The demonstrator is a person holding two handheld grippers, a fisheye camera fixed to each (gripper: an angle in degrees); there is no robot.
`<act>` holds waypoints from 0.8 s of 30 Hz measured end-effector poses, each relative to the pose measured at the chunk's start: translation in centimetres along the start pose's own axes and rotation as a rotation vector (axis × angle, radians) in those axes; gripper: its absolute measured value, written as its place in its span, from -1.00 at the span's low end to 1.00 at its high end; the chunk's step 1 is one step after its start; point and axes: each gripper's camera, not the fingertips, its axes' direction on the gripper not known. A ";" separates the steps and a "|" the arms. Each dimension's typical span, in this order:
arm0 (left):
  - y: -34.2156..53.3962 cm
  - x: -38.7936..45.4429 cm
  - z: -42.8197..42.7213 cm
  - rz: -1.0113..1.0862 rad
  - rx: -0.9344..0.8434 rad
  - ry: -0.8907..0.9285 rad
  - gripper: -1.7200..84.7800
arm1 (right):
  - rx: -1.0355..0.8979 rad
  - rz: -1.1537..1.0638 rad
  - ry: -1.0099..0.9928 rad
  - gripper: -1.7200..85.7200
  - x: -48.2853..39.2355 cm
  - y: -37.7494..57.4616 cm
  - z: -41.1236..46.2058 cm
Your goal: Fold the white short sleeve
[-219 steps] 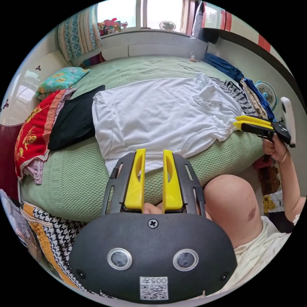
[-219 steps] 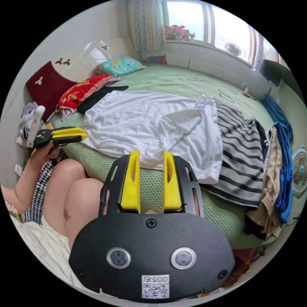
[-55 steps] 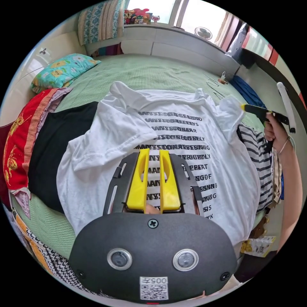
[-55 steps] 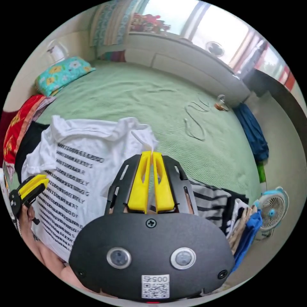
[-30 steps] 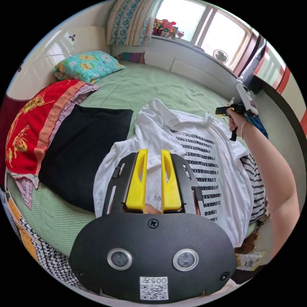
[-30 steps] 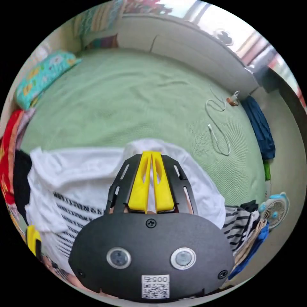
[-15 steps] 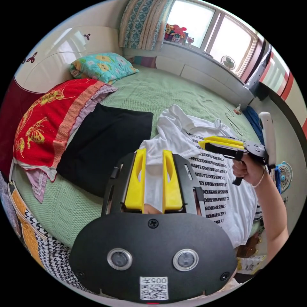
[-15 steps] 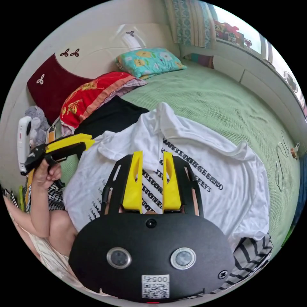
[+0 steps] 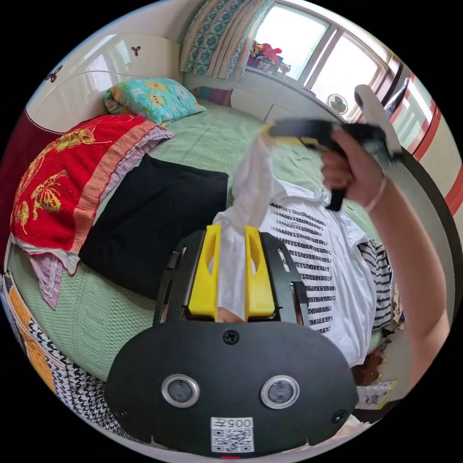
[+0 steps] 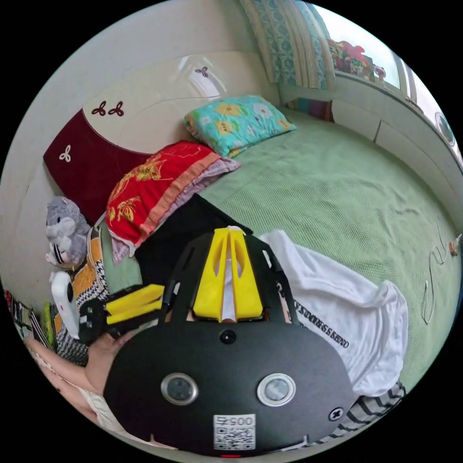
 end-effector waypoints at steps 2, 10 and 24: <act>-0.3 -0.7 0.3 -0.013 -0.004 0.006 -0.76 | 0.027 0.029 -0.054 -0.99 -0.9 -3.0 2.0; -1.1 -2.0 0.5 -0.029 0.000 0.035 -0.76 | -0.081 -0.074 0.040 -0.85 -5.4 -5.7 7.2; -1.0 -3.3 -1.4 -0.059 0.002 0.063 -0.76 | -0.121 0.083 0.371 -0.80 2.8 13.5 9.3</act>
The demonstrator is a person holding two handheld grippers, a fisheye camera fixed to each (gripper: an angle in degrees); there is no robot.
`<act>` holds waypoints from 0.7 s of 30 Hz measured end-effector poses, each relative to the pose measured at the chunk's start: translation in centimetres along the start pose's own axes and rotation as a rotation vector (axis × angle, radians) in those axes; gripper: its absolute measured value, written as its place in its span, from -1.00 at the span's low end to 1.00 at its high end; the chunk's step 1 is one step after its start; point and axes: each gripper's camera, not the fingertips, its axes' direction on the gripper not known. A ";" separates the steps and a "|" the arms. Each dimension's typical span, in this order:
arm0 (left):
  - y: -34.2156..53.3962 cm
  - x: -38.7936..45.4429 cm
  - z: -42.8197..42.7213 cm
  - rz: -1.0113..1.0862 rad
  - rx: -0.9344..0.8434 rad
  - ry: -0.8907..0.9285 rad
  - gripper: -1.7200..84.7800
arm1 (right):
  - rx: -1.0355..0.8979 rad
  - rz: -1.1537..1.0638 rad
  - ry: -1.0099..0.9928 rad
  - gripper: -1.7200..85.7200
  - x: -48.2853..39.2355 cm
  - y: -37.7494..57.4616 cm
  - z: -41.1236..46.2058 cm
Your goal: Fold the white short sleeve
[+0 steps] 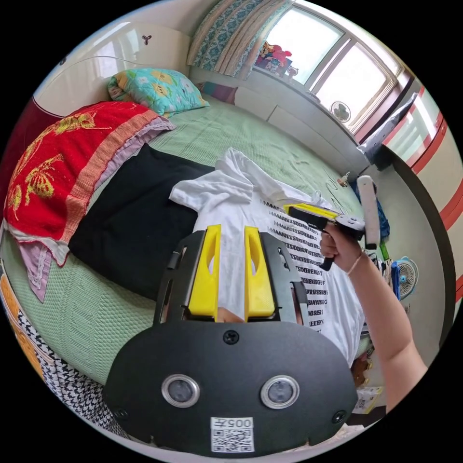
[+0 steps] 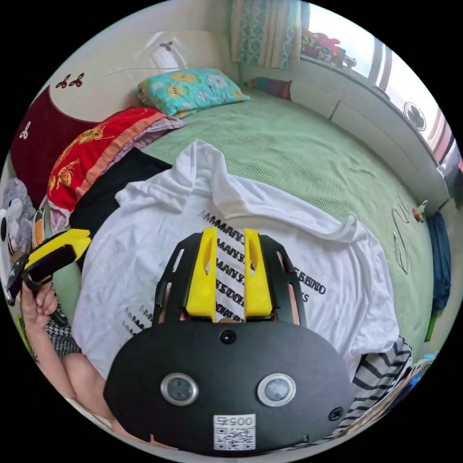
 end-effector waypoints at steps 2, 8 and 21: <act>-0.2 0.3 -0.1 0.013 -0.009 -0.021 -0.76 | 0.036 0.003 -0.031 -0.83 -0.9 -1.1 0.8; -1.0 0.9 -0.5 0.016 -0.024 -0.043 -0.77 | 0.007 0.108 0.174 -0.94 -1.1 -9.9 3.8; -1.1 3.7 -4.4 0.034 -0.023 -0.032 -0.76 | -0.112 0.002 0.292 -0.83 -5.2 -6.2 4.4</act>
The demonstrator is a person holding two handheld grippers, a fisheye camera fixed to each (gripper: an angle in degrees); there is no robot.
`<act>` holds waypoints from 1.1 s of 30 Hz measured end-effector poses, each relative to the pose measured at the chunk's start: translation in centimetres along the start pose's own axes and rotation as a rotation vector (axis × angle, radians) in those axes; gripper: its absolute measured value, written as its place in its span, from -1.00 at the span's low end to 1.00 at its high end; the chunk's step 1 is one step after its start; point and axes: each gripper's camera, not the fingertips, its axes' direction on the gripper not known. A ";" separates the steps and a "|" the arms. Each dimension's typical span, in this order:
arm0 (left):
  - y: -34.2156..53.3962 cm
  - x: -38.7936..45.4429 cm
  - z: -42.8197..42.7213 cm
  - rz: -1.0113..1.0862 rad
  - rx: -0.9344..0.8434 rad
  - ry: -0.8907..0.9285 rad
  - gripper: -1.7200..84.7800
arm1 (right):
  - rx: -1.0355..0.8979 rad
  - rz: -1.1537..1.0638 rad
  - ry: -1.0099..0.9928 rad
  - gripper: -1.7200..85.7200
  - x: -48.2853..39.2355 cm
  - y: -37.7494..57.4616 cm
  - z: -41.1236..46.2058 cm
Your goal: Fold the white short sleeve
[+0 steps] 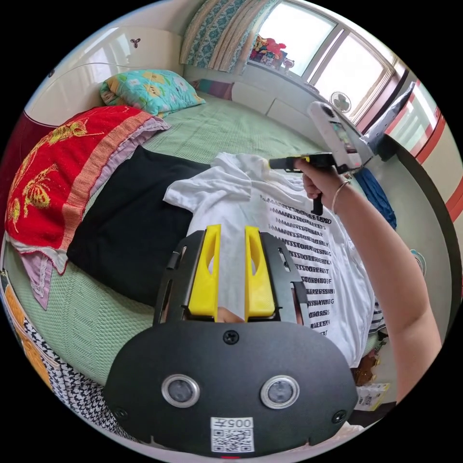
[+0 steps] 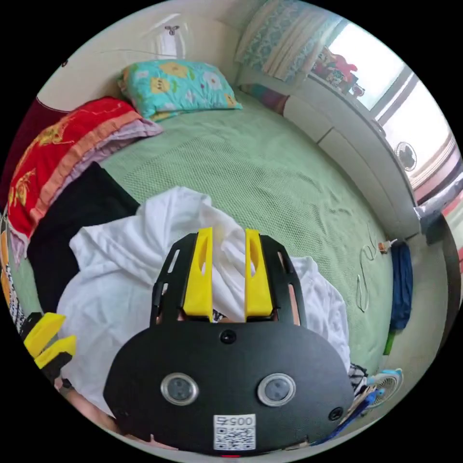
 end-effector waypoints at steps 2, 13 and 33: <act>0.0 0.3 -1.1 -0.005 0.004 -0.011 -0.76 | -0.020 0.109 -0.105 -0.82 1.9 0.5 0.1; -0.4 3.7 -5.1 0.006 -0.017 -0.030 -0.76 | 0.035 -0.157 -0.474 -0.88 -4.9 6.9 -2.0; 2.8 19.4 -21.5 0.107 0.058 -0.220 -0.94 | 0.187 0.293 -0.249 -0.98 -2.9 31.0 -18.3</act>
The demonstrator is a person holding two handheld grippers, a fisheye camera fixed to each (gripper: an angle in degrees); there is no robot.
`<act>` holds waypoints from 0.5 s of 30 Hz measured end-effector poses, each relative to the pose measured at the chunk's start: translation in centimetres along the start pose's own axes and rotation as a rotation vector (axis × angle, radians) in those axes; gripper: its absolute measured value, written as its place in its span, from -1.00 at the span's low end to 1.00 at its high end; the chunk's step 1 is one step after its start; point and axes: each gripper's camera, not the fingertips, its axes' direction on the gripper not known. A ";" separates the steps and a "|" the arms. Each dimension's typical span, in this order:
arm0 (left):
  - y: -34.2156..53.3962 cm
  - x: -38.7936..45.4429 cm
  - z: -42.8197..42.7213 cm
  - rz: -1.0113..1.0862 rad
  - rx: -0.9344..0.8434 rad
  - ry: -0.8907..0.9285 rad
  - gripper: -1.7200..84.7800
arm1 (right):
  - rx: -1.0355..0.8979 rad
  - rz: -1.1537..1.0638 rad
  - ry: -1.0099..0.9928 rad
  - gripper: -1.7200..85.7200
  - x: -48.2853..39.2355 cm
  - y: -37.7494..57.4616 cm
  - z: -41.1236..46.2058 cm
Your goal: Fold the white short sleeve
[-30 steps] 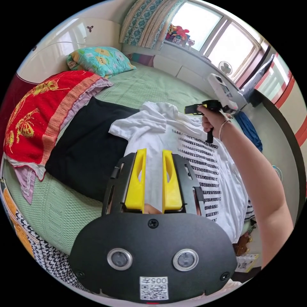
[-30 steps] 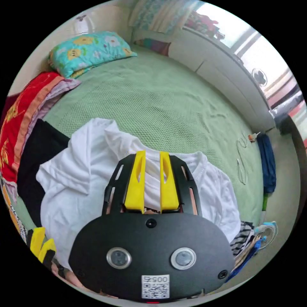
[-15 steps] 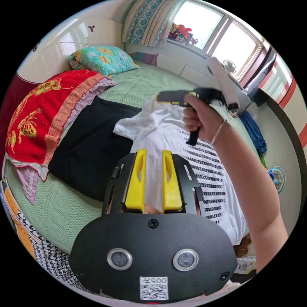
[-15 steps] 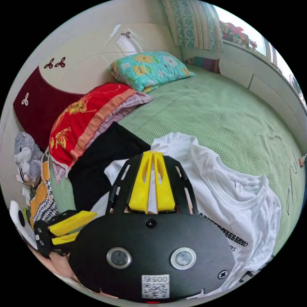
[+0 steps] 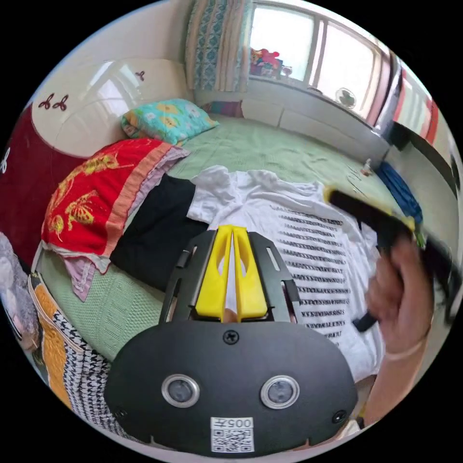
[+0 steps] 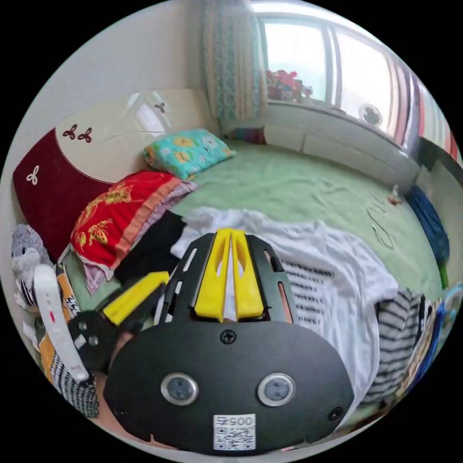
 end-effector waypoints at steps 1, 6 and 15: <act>0.9 1.6 -2.2 -0.003 -0.001 0.021 -0.95 | -0.032 0.019 0.020 -0.98 0.6 1.9 -0.6; 5.6 9.1 -11.4 0.054 -0.028 0.061 -0.97 | -0.039 0.205 0.045 -0.98 5.0 12.8 -8.4; 13.0 18.0 -23.6 0.090 -0.030 0.010 -0.98 | 0.058 0.233 0.092 -0.98 4.9 20.9 -17.9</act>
